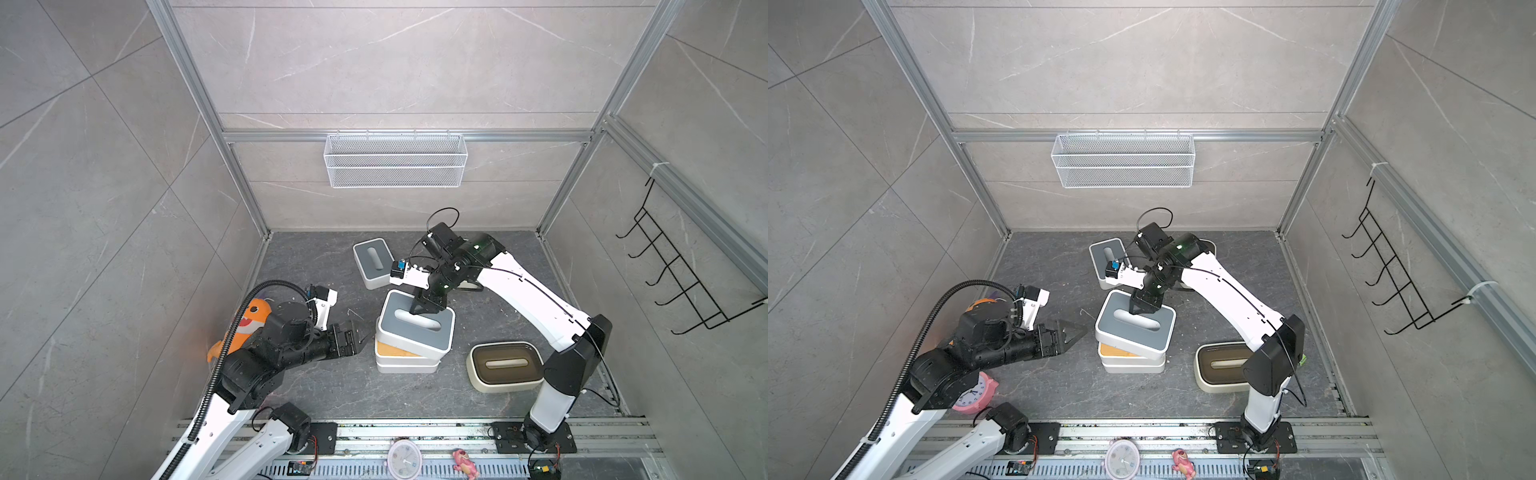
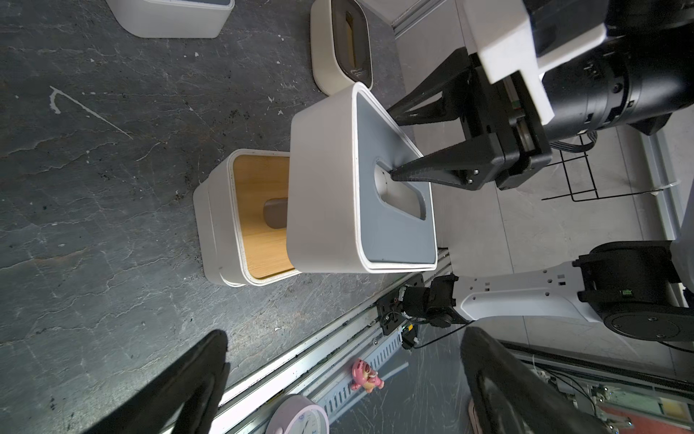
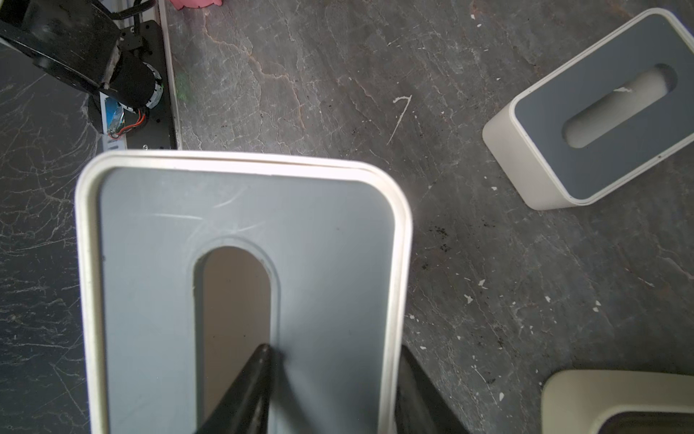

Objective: Stack the tissue boxes
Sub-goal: Place the tissue box at the tissue box.

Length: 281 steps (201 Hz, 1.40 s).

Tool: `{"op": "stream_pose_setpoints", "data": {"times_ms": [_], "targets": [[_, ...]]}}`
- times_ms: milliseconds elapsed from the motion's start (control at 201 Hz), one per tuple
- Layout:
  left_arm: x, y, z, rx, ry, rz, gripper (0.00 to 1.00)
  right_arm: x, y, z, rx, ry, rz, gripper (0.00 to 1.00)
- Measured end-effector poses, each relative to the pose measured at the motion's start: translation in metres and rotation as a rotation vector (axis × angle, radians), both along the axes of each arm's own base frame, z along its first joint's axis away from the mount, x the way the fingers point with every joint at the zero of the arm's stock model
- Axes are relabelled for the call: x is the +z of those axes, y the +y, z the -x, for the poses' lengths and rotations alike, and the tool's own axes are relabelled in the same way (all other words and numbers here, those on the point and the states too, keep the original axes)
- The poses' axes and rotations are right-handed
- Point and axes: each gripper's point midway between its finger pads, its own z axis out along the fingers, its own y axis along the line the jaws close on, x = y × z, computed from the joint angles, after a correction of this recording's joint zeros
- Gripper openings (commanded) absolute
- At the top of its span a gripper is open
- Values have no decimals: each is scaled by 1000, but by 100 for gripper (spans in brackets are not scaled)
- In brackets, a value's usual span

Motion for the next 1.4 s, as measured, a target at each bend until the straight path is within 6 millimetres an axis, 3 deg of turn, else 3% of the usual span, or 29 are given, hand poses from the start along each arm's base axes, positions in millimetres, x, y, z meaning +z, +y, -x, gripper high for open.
{"op": "stream_pose_setpoints", "data": {"times_ms": [628, 952, 1401], "targets": [[-28, -1, -3, 13, 72, -42, 99, -22, 3, 1, 107, -89, 110, 41], [-32, 2, -4, 30, 74, -49, 99, -27, 22, 0, 215, -102, 106, 42], [-34, 5, -3, 47, 78, -47, 99, -31, 22, 2, 229, -93, 116, 41]]}}
